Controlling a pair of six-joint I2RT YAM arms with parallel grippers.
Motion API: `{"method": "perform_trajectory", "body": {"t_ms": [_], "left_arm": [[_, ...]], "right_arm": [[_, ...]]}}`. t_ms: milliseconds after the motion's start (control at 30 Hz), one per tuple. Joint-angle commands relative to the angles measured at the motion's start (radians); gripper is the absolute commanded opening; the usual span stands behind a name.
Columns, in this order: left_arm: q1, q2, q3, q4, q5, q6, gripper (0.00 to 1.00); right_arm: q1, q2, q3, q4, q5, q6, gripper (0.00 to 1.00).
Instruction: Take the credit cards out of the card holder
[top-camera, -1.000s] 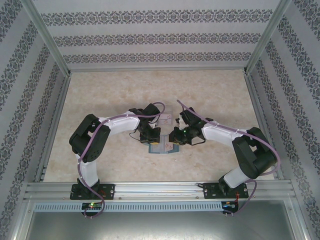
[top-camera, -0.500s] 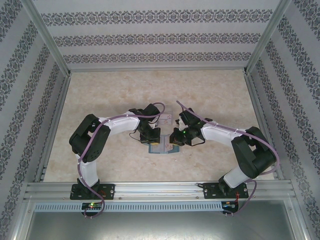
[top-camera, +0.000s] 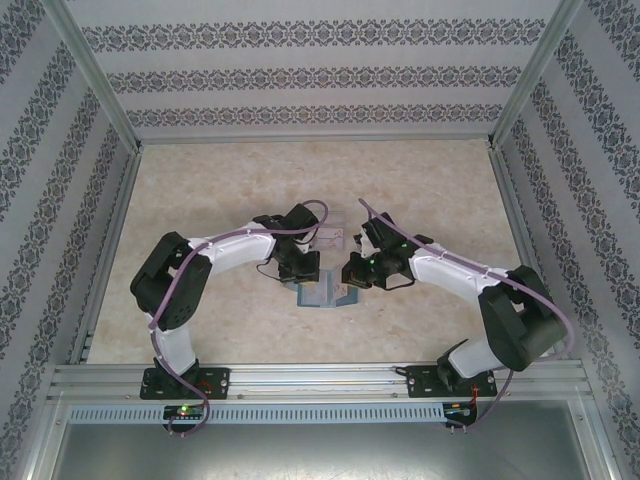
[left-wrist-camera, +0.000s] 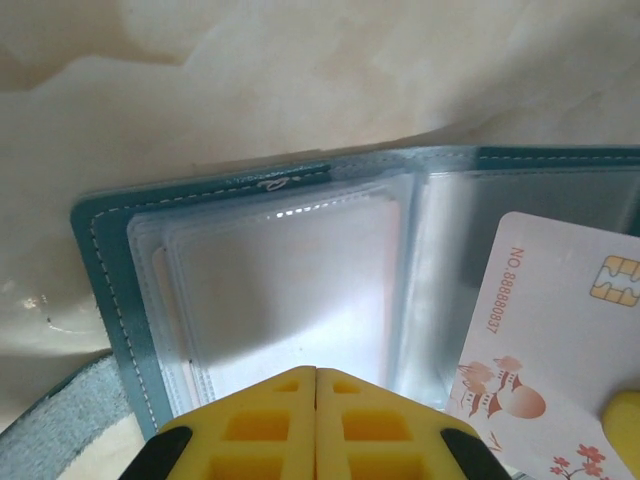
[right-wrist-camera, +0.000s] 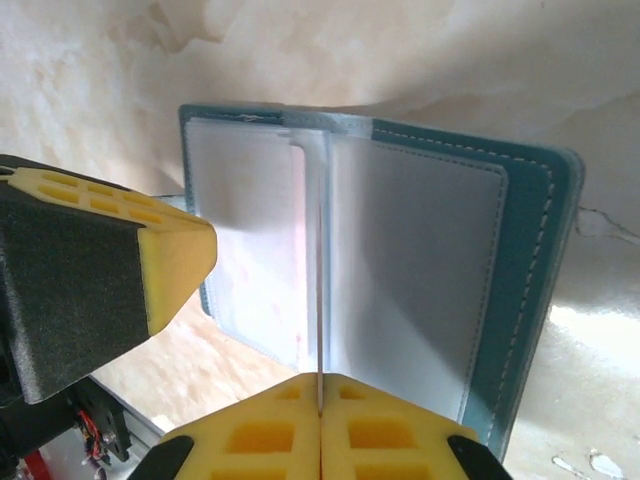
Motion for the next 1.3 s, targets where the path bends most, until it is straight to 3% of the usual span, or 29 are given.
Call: {"method": "perform_trajectory", "body": {"t_ms": [0,667,1033,1267], "left_arm": [[0.008,-0.050,-0.026,-0.010,-0.026,-0.014,0.06],[0.062,-0.123,-0.150,0.055,-0.035,-0.039,0.06],[0.071,-0.151,-0.200,0.072,-0.030,-0.045,0.07],[0.074,-0.154,-0.218,0.090,-0.031,-0.054,0.07]], "right_arm": [[-0.011,-0.028,0.041,-0.053,0.034,-0.048,0.06],[-0.011,0.096,0.325,-0.322,0.204,-0.814,0.05],[0.007,0.232,0.500,-0.517,0.170,-1.302,0.04],[0.005,0.337,0.654,-0.627,0.222,-1.441,0.04]]}}
